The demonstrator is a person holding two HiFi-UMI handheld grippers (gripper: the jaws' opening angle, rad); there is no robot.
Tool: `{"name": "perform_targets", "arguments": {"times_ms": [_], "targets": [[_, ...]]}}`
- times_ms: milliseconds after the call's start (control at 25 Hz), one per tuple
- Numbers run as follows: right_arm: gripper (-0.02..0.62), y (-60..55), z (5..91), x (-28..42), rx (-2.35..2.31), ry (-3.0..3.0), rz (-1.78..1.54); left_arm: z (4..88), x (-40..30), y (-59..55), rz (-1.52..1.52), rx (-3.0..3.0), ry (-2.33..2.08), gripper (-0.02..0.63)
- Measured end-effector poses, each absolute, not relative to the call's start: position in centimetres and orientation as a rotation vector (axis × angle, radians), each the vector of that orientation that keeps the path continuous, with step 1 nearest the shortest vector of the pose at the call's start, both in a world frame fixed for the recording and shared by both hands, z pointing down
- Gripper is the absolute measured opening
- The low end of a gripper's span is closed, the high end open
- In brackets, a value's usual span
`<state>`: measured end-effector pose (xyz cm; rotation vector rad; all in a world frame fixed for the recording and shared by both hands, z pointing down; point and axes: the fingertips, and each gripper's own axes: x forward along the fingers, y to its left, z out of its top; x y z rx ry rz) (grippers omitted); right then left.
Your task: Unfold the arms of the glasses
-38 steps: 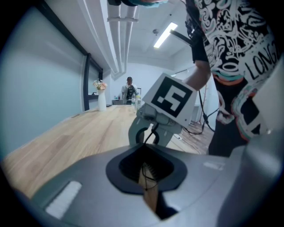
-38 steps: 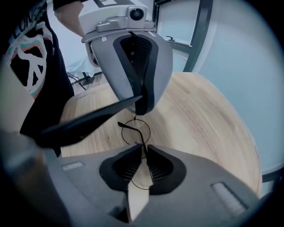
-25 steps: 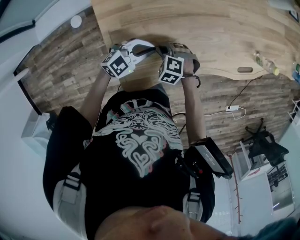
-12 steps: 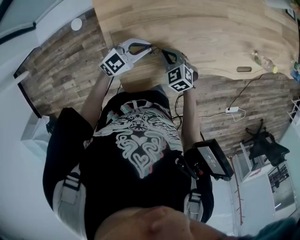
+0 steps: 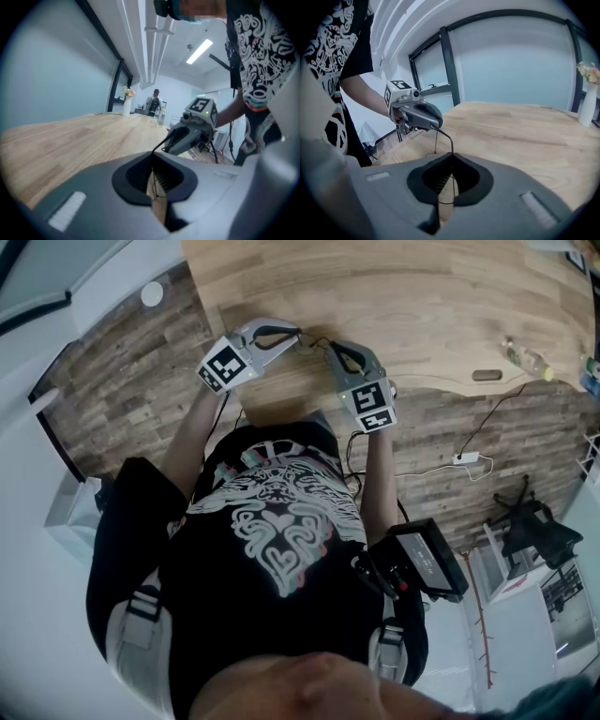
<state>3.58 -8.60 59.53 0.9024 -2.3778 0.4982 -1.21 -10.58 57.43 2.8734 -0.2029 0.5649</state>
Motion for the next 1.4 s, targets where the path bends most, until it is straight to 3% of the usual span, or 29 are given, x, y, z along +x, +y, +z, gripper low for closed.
{"name": "perform_targets", "arguments": {"times_ms": [1400], "targets": [[0.0, -4.8, 51.6, 5.0, 1.245, -2.692, 1.056, 54.1, -5.9, -8.5, 0.413, 2.462, -0.352, -0.009]]}}
